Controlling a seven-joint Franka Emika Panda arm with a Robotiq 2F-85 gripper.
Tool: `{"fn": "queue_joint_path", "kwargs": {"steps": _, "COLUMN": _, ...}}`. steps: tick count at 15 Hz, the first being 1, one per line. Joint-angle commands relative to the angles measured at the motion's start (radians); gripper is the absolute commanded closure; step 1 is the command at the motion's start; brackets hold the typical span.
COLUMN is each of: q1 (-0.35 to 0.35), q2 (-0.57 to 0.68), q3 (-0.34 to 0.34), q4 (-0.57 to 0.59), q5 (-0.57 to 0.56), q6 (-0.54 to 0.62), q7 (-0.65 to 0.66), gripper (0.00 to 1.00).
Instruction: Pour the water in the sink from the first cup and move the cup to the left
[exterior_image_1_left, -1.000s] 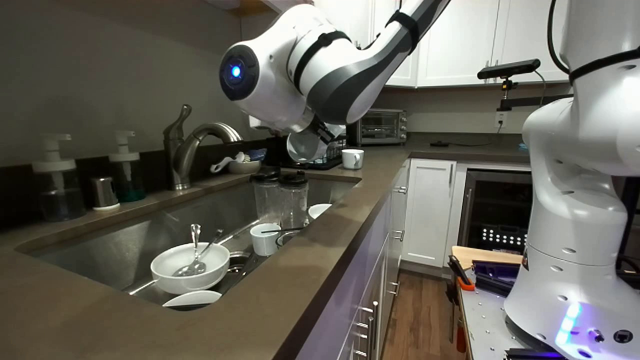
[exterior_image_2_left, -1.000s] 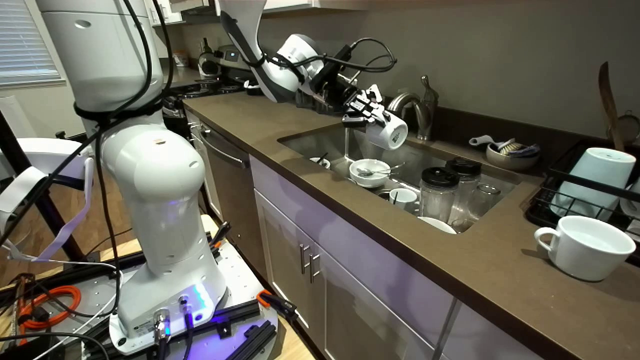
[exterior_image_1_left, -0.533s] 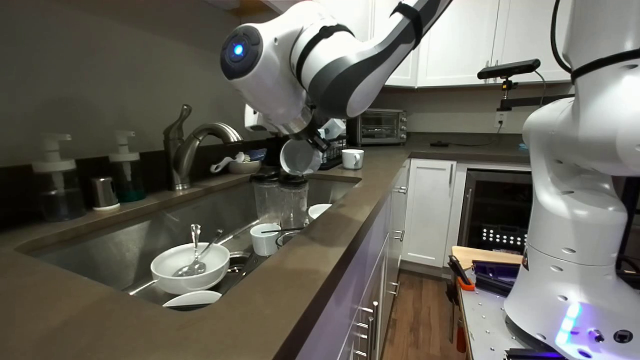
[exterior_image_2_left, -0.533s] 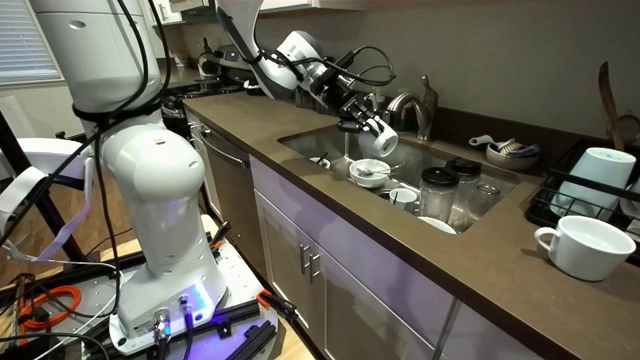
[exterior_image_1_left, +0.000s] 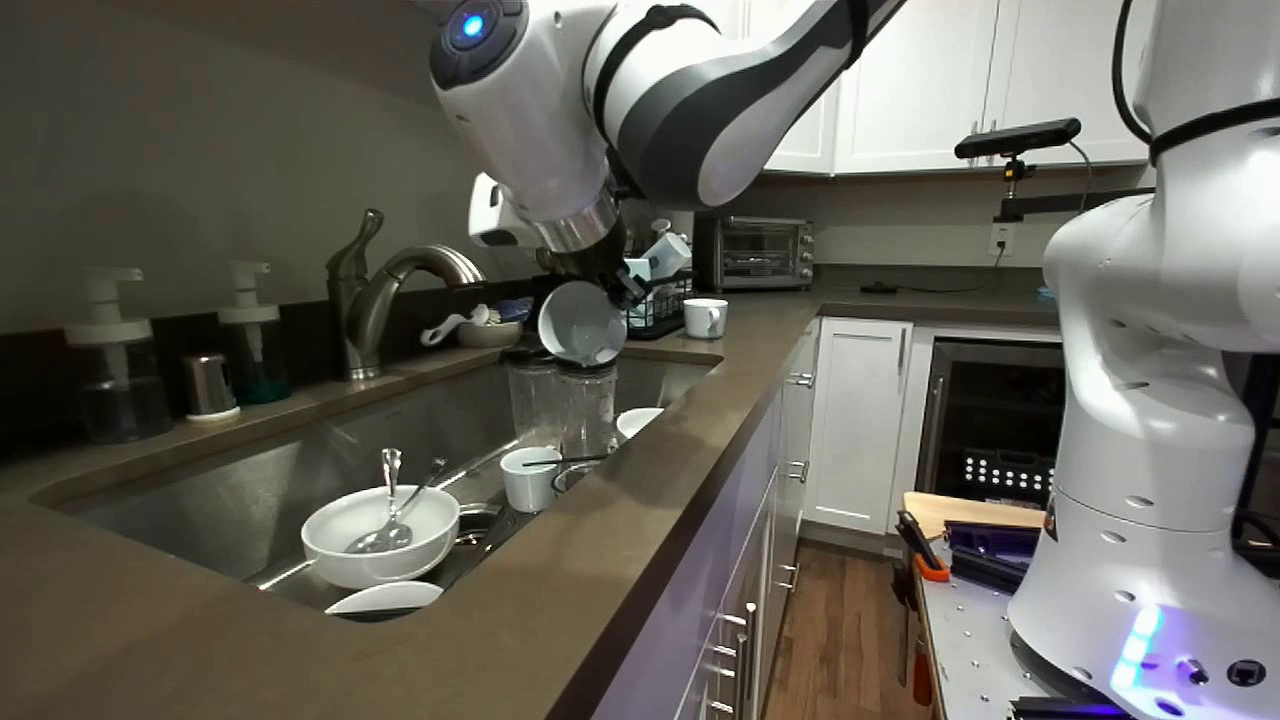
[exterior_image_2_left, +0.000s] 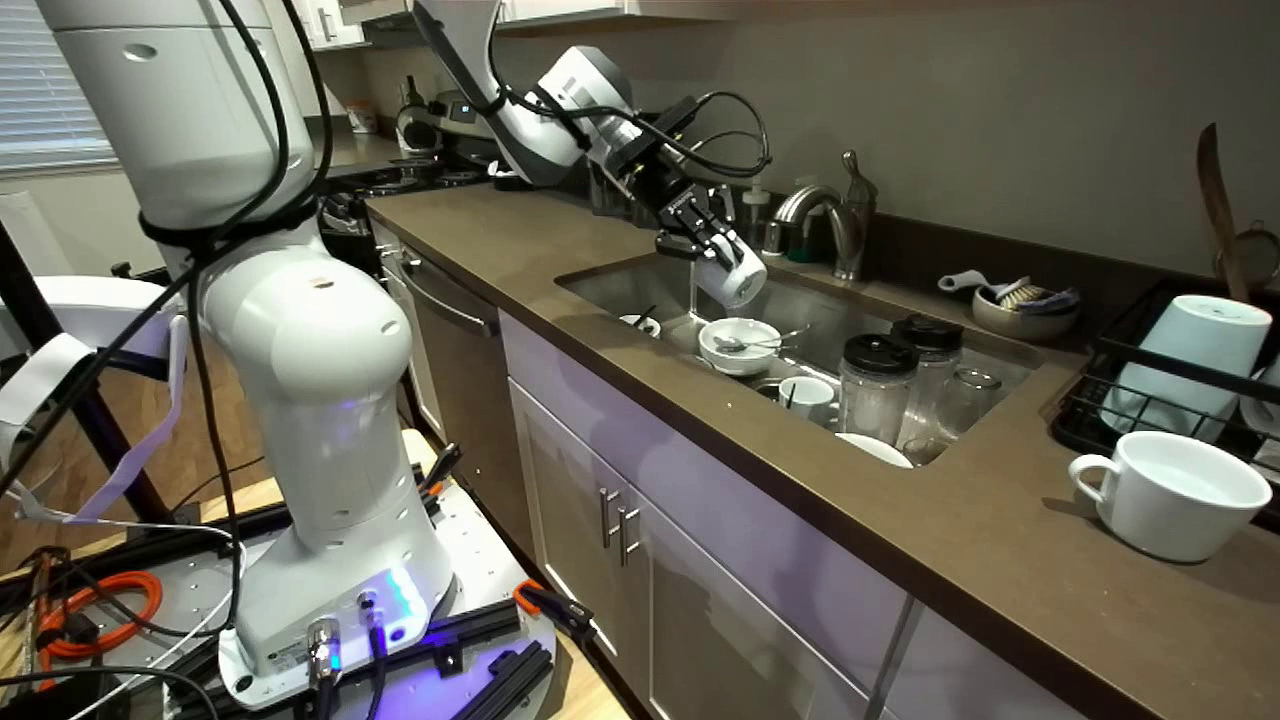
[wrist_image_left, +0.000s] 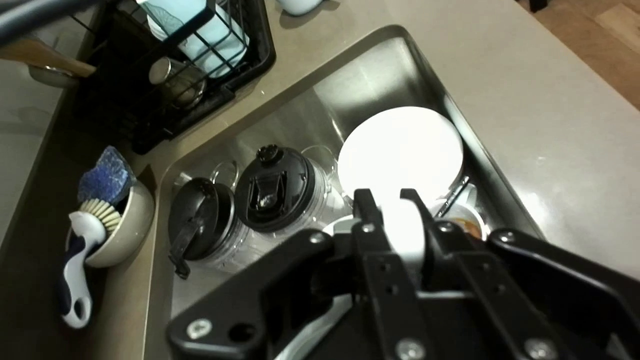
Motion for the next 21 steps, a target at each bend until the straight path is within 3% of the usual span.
{"fn": "queue_joint_path", "kwargs": {"steps": 1, "q1": 0.017, "q2": -0.042, "q3": 0.009, "q4": -0.011, "q5": 0.052, "q6": 0.069, "q7": -0.071, "gripper": 0.96}}
{"fn": "queue_joint_path", "kwargs": {"steps": 10, "q1": 0.021, "q2": -0.028, "q3": 0.001, "q4": 0.030, "q5": 0.224, "q6": 0.350, "q7": -0.207, "gripper": 0.96}}
{"fn": "queue_joint_path", "kwargs": {"steps": 15, "q1": 0.037, "q2": -0.027, "q3": 0.015, "q4": 0.056, "q5": 0.416, "q6": 0.449, "q7": -0.321, "gripper": 0.96}}
{"fn": "queue_joint_path", "kwargs": {"steps": 21, "q1": 0.073, "q2": -0.002, "q3": 0.050, "q4": 0.082, "q5": 0.572, "q6": 0.536, "q7": -0.390, "gripper": 0.96}}
